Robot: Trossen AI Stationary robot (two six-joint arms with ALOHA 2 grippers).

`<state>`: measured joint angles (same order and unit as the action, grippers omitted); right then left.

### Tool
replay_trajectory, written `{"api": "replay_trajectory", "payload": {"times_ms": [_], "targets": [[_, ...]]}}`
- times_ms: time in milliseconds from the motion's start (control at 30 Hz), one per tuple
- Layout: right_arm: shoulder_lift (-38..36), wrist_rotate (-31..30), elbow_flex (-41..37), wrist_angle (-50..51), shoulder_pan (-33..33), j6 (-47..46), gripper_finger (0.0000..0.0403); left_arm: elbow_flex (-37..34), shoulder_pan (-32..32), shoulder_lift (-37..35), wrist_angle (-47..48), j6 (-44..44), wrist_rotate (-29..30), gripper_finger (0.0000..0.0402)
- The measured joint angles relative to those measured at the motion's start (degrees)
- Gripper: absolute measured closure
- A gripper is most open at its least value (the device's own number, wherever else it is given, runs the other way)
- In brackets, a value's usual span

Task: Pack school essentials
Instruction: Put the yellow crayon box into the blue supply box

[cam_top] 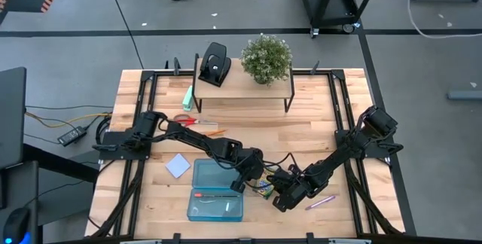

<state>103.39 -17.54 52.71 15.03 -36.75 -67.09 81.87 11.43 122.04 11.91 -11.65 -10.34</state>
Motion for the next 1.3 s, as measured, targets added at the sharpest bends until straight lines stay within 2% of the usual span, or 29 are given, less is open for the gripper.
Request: {"api": "replay_trajectory", "payload": {"times_ms": [667, 900, 1067, 1300], "targets": [[-0.08, 0.83, 1.47, -2.57, 2.67, 3.1, 0.0396, 0.02, 1.27, 0.52, -1.24, 3.01, -1.45, 0.0393], [-0.33, 1.34, 5.81, -1.82, 2.69, 6.79, 0.0395, 4.88, 1.07, 0.55, 4.59, 3.1, -0.03, 0.038], [-0.42, 0.79, 9.21, 0.33, 2.75, 8.38, 0.0395, 7.87, 0.84, 0.57, 6.52, 3.49, 0.72, 0.039], [-0.42, -2.45, 14.23, 5.14, 2.88, 10.65, 0.0395, 11.47, 0.81, 0.55, 14.44, 3.55, 0.12, 0.0388]]}}
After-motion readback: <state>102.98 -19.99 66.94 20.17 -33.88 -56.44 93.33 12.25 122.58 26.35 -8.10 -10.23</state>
